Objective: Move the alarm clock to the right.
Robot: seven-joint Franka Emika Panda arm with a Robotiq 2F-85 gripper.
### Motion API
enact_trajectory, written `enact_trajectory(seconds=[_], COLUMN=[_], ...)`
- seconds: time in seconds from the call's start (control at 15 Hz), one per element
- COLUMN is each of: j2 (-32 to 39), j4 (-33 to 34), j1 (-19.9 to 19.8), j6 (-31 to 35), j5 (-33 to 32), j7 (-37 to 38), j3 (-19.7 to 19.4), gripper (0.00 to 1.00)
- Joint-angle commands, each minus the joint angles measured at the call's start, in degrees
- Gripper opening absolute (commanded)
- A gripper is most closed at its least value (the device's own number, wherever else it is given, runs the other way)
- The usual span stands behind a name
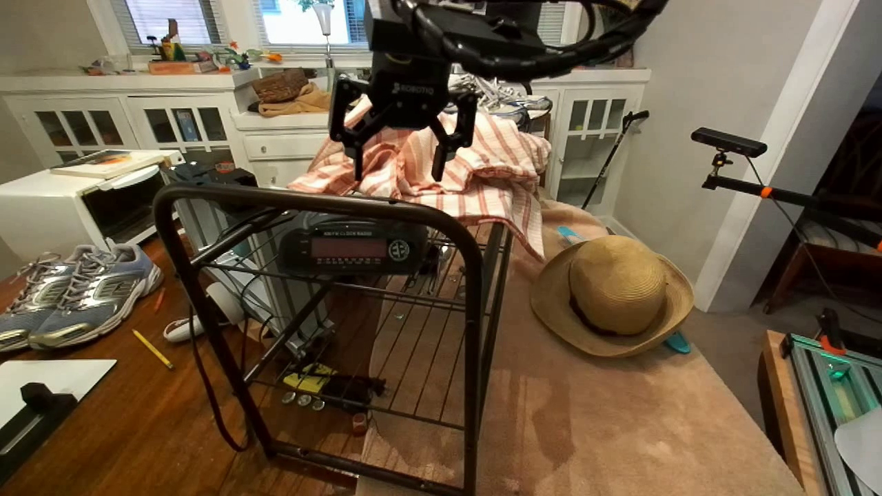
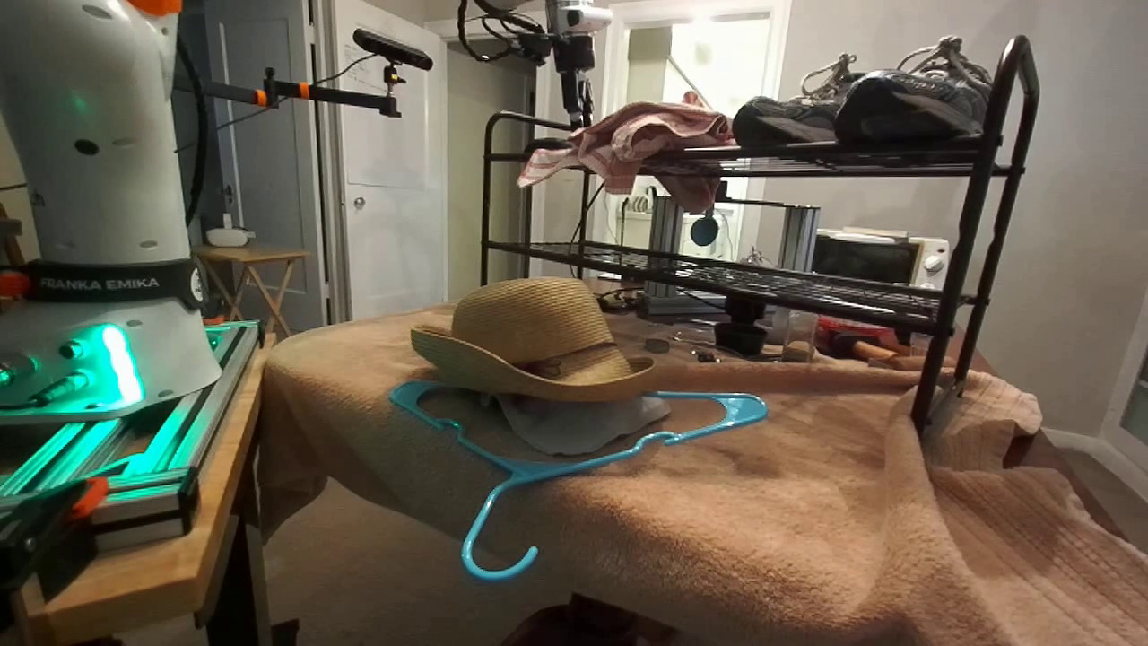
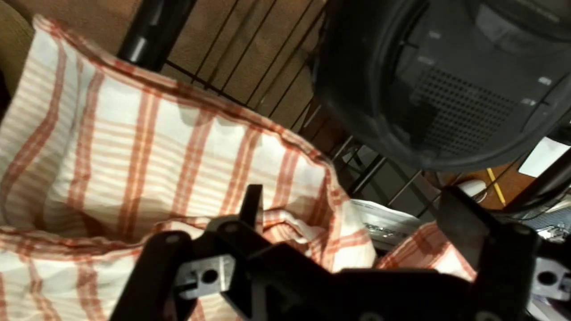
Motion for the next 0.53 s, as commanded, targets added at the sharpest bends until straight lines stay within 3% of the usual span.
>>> enact_trajectory(seconds=[0.0,0.07,0.13,0.47], j2=[5.9,6.9,3.8,6.0], j4=[7.7,8.9,4.7,7.5], j1=[3.8,4.5,4.1,5.2], j6=[-2.3,-2.6,-0.3,-0.9], j5=[-0.3,-0.5,0.6,0.6], j7=[2.5,2.6,0.5,1.0], j3=[-2.9,-3.5,-3.8,-4.6], gripper=[1.00,1.00,1.00,1.00])
